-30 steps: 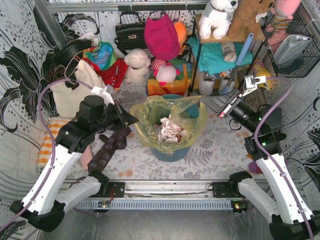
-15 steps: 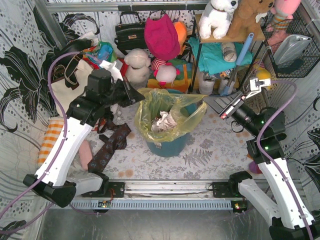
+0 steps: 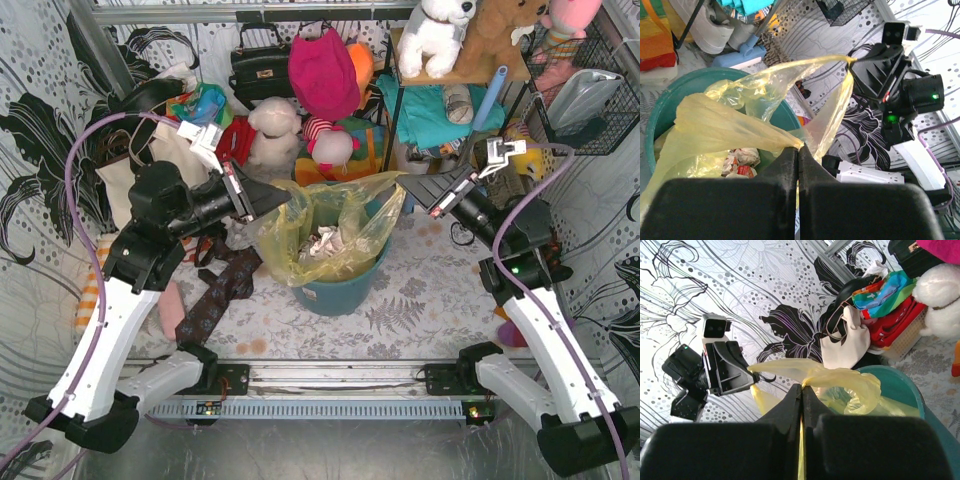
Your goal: Tie the trash bag
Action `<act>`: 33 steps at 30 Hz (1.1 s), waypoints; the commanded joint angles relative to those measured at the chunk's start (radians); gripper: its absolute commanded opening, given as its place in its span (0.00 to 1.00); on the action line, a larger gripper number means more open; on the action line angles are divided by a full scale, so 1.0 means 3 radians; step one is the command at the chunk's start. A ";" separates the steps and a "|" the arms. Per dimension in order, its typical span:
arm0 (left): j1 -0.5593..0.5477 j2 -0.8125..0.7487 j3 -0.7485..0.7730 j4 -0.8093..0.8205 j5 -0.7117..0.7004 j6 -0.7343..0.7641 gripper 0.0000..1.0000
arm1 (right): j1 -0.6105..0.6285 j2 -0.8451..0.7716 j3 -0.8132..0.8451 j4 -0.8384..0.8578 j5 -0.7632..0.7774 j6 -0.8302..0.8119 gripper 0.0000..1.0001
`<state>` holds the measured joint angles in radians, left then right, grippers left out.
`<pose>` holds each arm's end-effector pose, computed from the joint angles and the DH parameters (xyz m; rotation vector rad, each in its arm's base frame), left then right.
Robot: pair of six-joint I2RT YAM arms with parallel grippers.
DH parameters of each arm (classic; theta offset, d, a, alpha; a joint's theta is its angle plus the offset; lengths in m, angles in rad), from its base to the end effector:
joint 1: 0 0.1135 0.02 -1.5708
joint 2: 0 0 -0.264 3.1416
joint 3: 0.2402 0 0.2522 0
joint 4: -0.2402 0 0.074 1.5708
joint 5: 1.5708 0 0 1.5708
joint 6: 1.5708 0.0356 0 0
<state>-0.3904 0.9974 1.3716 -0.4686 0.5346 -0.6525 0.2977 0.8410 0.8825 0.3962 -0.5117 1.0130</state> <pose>0.1661 -0.0879 0.4708 0.2038 1.7938 -1.2099 0.1683 0.0699 0.4249 -0.0429 1.3202 1.4238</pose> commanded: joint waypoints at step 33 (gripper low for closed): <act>0.0025 -0.0326 -0.0043 0.1682 -0.0276 -0.0334 0.77 | -0.0006 0.0421 0.1096 -0.0034 -0.0429 -0.0269 0.67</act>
<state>-0.3904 0.9131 1.2953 0.2073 0.4580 -0.8501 0.2977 1.0199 1.2194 0.5102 -0.6193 1.0271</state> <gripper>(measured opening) 0.755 0.650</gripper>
